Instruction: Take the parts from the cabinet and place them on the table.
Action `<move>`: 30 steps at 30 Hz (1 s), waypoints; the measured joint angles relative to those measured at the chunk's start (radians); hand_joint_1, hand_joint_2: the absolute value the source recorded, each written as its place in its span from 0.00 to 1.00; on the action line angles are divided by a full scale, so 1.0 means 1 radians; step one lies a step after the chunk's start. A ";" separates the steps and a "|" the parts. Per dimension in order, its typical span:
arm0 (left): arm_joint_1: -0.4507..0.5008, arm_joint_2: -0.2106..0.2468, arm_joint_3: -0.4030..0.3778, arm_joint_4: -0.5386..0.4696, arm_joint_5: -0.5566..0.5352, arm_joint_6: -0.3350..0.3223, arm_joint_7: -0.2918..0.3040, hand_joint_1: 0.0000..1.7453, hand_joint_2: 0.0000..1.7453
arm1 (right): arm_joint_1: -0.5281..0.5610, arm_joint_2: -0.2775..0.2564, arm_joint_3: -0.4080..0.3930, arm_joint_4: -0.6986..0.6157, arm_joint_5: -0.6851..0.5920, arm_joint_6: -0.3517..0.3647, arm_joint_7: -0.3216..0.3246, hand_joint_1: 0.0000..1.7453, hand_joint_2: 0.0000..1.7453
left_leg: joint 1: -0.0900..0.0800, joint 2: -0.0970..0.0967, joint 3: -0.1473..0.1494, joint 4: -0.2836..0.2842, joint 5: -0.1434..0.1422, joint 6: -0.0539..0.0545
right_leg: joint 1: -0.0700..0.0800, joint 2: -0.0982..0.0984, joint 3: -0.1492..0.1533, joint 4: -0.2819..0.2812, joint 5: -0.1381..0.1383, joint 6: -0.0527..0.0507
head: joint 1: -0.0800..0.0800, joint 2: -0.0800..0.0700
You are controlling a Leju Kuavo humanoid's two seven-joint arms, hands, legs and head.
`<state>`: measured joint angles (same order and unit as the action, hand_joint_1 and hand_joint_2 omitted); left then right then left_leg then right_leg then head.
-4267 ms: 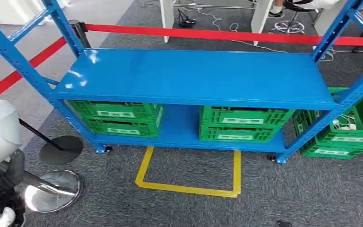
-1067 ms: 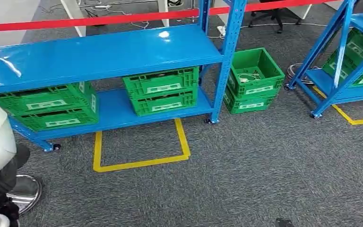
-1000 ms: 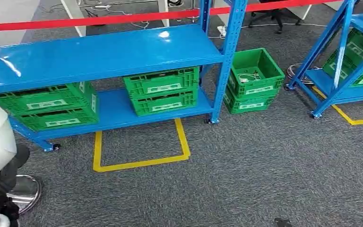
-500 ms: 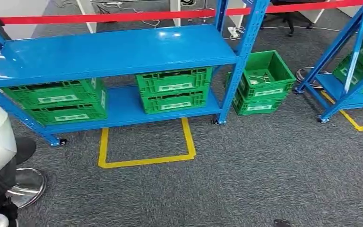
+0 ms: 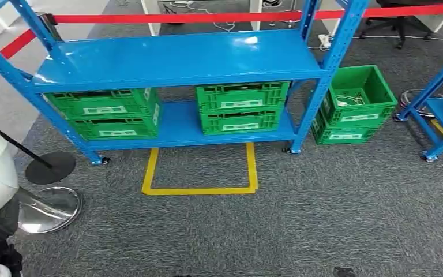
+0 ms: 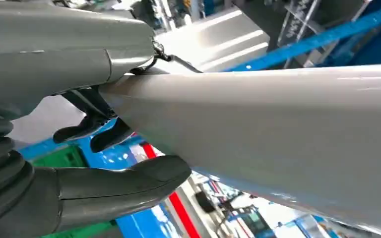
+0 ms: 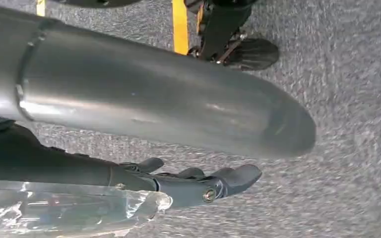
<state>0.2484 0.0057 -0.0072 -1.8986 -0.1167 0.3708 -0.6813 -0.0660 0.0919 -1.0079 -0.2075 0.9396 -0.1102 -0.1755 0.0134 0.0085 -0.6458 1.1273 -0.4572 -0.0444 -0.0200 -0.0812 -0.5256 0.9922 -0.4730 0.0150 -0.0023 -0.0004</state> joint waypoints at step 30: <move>0.033 -0.017 0.009 -0.027 -0.002 -0.034 0.000 1.00 1.00 | 0.012 0.009 0.008 -0.001 0.014 0.011 0.020 0.00 0.00 | 0.003 -0.006 -0.030 0.039 -0.020 -0.014 | 0.006 0.001 0.007 -0.012 0.005 -0.004 | -0.005 0.000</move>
<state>0.2815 -0.0111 0.0019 -1.9257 -0.1183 0.3365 -0.6813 -0.0541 0.1011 -1.0002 -0.2083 0.9533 -0.0992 -0.1556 0.0159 0.0020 -0.6756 1.1666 -0.4775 -0.0583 -0.0140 -0.0807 -0.5186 0.9799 -0.4676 0.0111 -0.0076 -0.0004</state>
